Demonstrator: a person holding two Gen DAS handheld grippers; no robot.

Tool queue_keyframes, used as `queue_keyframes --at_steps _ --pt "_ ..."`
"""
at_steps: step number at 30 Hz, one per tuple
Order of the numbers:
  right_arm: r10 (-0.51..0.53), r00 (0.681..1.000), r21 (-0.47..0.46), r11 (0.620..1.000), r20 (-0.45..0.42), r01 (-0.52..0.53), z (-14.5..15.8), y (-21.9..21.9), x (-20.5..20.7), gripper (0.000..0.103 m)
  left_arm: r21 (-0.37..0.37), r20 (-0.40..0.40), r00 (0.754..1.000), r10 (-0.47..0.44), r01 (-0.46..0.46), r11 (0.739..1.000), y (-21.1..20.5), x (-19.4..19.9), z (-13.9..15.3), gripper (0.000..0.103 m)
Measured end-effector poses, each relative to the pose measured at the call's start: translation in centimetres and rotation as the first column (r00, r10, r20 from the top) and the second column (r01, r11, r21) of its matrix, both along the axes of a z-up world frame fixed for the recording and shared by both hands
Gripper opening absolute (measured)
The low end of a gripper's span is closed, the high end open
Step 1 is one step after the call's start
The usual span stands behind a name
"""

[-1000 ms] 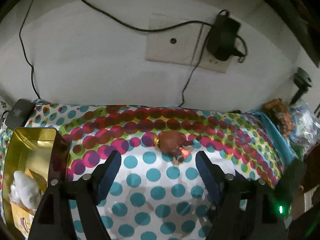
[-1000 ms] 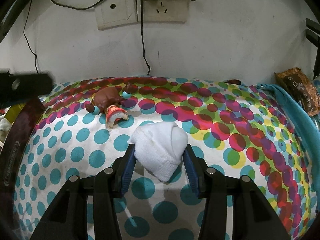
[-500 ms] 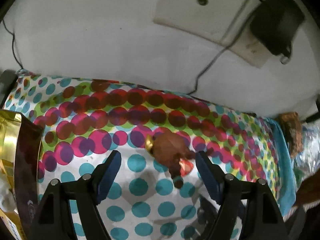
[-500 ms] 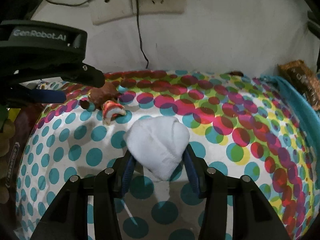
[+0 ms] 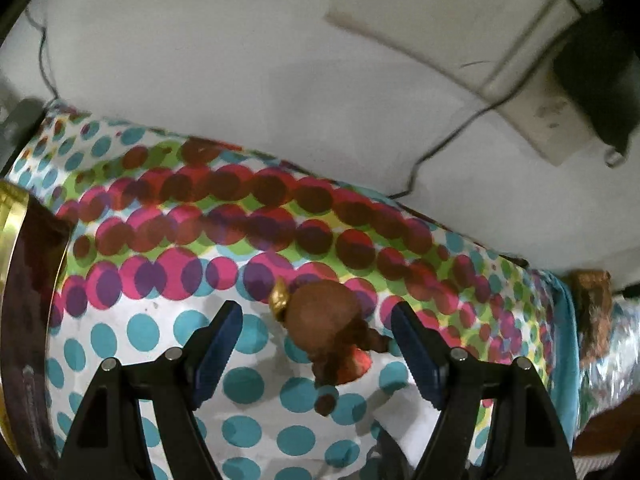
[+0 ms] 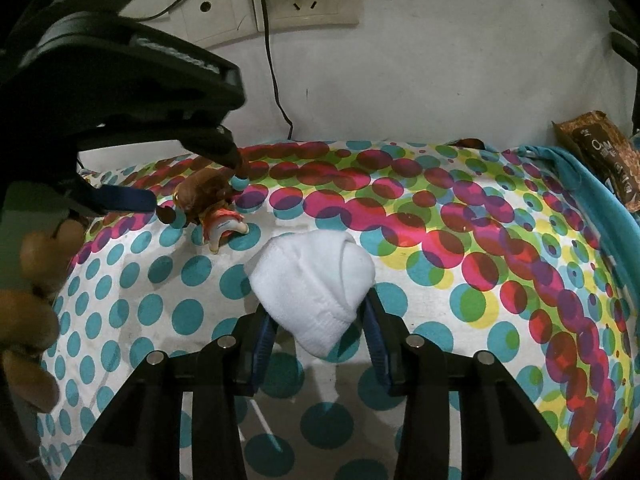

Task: Organize objects
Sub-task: 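Lower the left gripper over the brown toy figure and close on it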

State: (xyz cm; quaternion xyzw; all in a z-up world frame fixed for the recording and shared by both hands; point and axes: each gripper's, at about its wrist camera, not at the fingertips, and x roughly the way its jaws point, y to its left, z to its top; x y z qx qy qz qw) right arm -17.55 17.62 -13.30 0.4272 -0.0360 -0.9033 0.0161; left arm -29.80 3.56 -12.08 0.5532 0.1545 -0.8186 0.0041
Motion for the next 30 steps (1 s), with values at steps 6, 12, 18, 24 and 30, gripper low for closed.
queue_keyframes --at_steps 6,12,18,24,30 --pt "-0.007 1.0 -0.02 1.0 -0.001 0.007 0.1 0.2 0.1 0.04 -0.029 0.032 0.999 0.032 -0.031 0.999 0.1 -0.4 -1.1 0.079" --pt "-0.005 1.0 -0.014 1.0 -0.001 0.005 0.3 -0.4 0.4 0.04 -0.046 0.014 0.999 0.032 -0.031 0.998 0.4 -0.1 -1.0 0.078" --pt "-0.004 1.0 -0.015 1.0 0.0 0.004 0.3 -0.3 0.4 0.04 0.015 0.018 1.0 -0.006 0.006 1.0 0.7 0.2 -1.2 0.047" --pt "-0.004 1.0 -0.015 1.0 -0.001 0.004 0.3 -0.2 0.3 0.04 0.008 -0.003 1.0 -0.031 0.031 0.999 1.0 0.7 -1.2 0.044" --pt "-0.002 1.0 -0.015 1.0 0.0 0.002 0.2 0.0 0.3 0.04 -0.004 -0.024 0.998 -0.056 0.056 0.998 1.1 1.0 -1.5 0.044"
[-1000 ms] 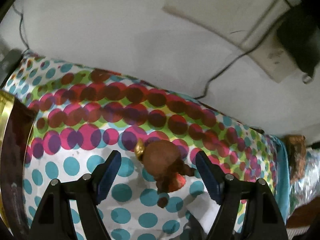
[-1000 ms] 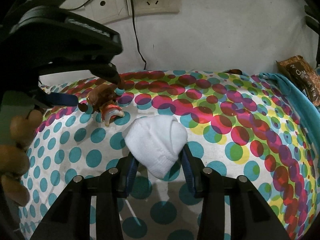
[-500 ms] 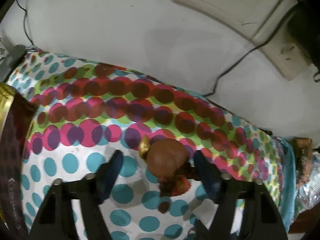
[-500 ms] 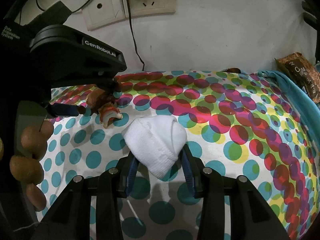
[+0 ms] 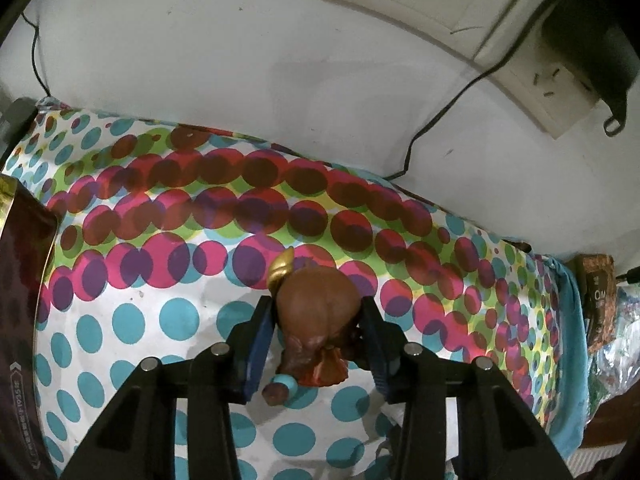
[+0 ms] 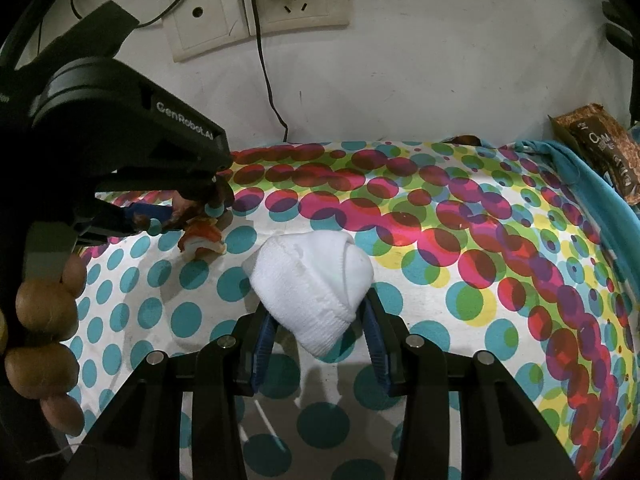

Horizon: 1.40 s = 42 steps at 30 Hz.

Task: Organize objects
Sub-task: 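Lower the left gripper over the brown toy figure and close on it, then lift the brown toy figure with the left gripper and carry it over the gold tray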

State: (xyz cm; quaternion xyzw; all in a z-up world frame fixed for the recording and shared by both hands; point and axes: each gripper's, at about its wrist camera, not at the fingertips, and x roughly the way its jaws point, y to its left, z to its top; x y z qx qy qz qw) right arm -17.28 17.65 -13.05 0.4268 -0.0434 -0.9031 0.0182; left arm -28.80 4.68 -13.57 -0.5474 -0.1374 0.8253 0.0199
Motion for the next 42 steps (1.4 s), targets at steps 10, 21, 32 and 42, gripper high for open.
queue_keyframes --at_steps 10,21,32,42 --pt "0.004 1.0 0.0 1.0 -0.002 -0.004 0.1 -0.4 0.1 0.038 -0.031 -0.075 0.995 -0.058 0.056 0.998 0.2 1.1 0.3 0.044" --pt "-0.004 1.0 -0.019 1.0 -0.004 0.004 0.2 0.5 -0.1 0.036 -0.092 -0.195 0.973 -0.121 0.105 0.99 0.2 2.9 0.6 0.044" --pt "-0.005 1.0 -0.02 1.0 -0.002 0.005 0.2 0.3 0.1 0.036 -0.134 -0.229 0.964 -0.134 0.105 0.985 0.3 4.4 0.8 0.044" --pt "-0.004 1.0 -0.017 1.0 -0.001 0.004 0.4 0.2 0.2 0.037 -0.202 -0.201 0.965 -0.169 0.128 0.971 -0.1 6.4 0.9 0.043"
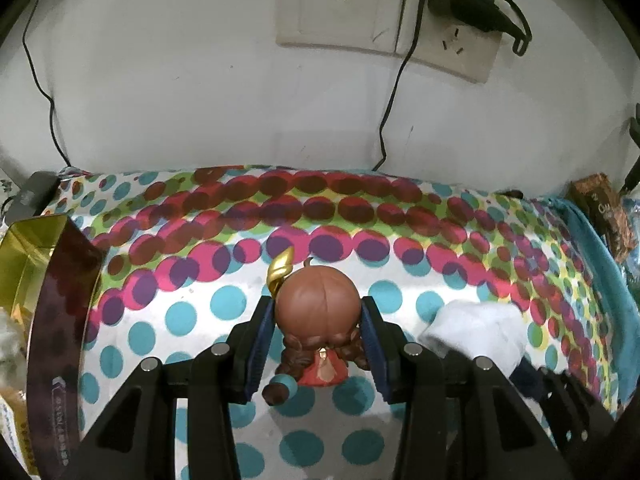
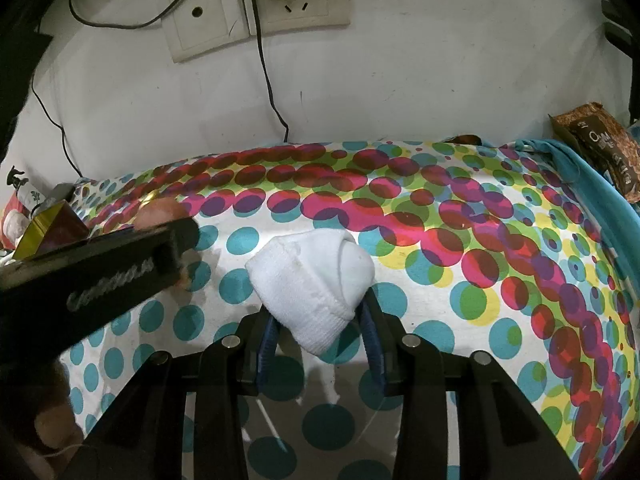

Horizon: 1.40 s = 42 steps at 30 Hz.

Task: Organize objects
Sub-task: 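Lift the brown toy figure with the left gripper and carry it over the gold tray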

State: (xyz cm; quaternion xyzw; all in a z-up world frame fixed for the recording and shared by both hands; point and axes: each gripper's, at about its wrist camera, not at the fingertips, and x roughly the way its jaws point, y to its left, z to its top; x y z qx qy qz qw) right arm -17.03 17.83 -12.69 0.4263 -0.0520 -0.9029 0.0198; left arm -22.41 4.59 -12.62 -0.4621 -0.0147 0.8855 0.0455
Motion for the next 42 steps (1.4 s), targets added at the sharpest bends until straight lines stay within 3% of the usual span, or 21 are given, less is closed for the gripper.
queue_keyframes --at_steps 13,17,27,36,42 --pt "0.0 1.0 0.008 1.0 0.001 0.0 0.1 0.0 0.2 0.037 -0.08 0.061 0.998 -0.006 0.011 0.997 -1.4 4.8 0.2 0.043" --pt "0.0 1.0 0.02 1.0 0.004 0.0 0.2 0.1 0.4 0.037 -0.152 0.053 0.998 -0.019 0.027 0.988 -1.5 7.0 0.3 0.043" --pt "0.001 1.0 0.04 0.999 0.008 -0.002 -0.4 0.4 -0.4 0.038 -0.172 0.041 0.999 0.019 -0.012 0.985 -3.8 12.5 0.5 0.043" --pt "0.0 1.0 0.062 0.998 0.011 -0.001 -0.3 0.2 -0.5 0.039 -0.17 -0.023 1.0 0.018 -0.021 0.985 -5.8 17.1 3.2 0.043" --pt "-0.001 1.0 0.079 0.997 0.014 0.0 -0.4 -0.1 -0.7 0.039 -0.161 -0.106 0.993 0.048 -0.065 0.985 -9.1 19.9 7.0 0.043"
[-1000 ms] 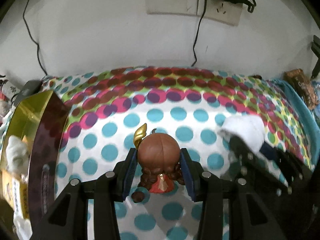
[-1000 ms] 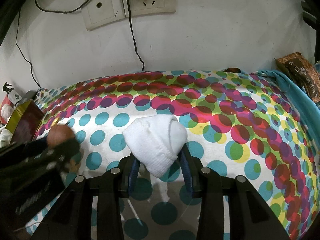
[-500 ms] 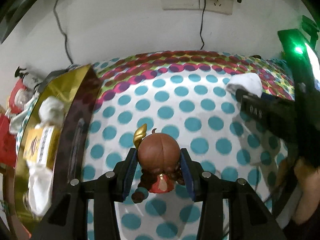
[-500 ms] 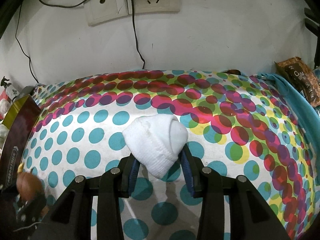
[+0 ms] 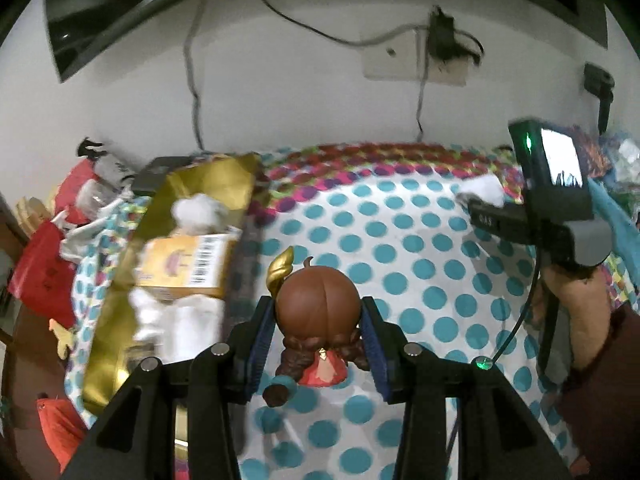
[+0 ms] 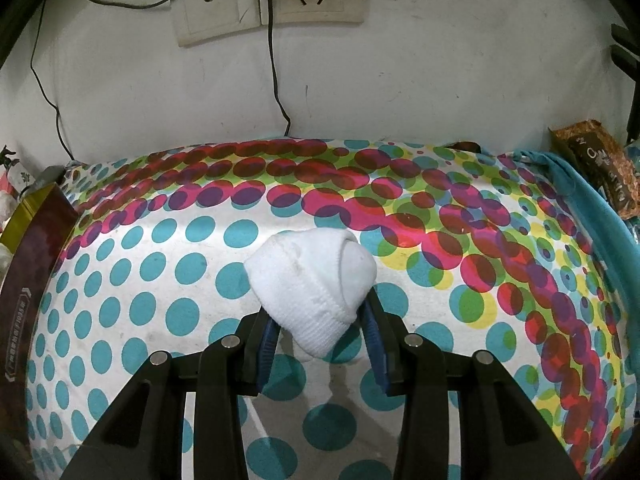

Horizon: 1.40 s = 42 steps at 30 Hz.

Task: Organize objects
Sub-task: 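Lift the brown toy figure with the left gripper and carry it over the gold tray, then lower the toy figure into the gold tray and open the left gripper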

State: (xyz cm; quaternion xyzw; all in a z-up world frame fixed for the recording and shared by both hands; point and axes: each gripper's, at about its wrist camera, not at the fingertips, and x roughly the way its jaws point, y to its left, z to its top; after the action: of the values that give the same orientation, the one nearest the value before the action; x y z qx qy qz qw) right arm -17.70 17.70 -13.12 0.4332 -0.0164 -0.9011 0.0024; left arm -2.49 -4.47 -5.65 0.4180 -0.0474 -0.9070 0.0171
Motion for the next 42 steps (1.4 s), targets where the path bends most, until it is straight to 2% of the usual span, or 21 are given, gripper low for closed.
queue_keyframes --at_steps 3,7,9,15,19,26,38,42 --pt "0.0 1.0 -0.002 1.0 0.0 0.0 0.0 0.0 0.0 0.039 0.042 -0.012 0.999 0.04 -0.04 0.998 -2.7 0.6 1.6 0.043" --pt "0.0 1.0 0.008 1.0 0.002 0.0 -0.1 -0.3 -0.2 0.039 0.03 -0.036 0.989 0.146 -0.145 0.989 -7.3 1.2 2.9 0.044" --pt "0.0 1.0 0.013 1.0 0.003 0.0 -0.2 -0.5 -0.3 0.039 0.033 -0.034 0.979 0.201 -0.2 0.979 -9.5 1.3 3.0 0.043" --pt "0.0 1.0 0.02 1.0 0.004 0.0 -0.2 -0.6 -0.4 0.039 0.091 0.01 0.958 0.285 -0.285 0.954 -14.0 1.6 2.1 0.043" --pt "0.001 1.0 0.027 1.0 0.004 -0.001 -0.4 -0.5 -0.3 0.039 0.138 0.053 0.956 0.288 -0.293 0.946 -15.5 1.2 0.9 0.043" --pt "-0.001 1.0 0.033 0.999 0.003 0.001 -0.8 -0.8 -0.2 0.039 0.167 0.059 0.958 0.281 -0.287 0.943 -16.3 -0.4 -0.2 0.044" --pt "-0.003 1.0 0.052 0.999 0.0 0.003 -1.5 -1.1 0.2 0.039 0.127 0.053 0.968 0.245 -0.25 0.96 -15.1 -4.6 -1.3 0.044" --pt "-0.004 1.0 0.053 0.999 0.001 0.004 -1.5 -1.3 0.1 0.039 0.142 0.059 0.974 0.221 -0.227 0.963 -14.9 -6.2 -1.7 0.044"
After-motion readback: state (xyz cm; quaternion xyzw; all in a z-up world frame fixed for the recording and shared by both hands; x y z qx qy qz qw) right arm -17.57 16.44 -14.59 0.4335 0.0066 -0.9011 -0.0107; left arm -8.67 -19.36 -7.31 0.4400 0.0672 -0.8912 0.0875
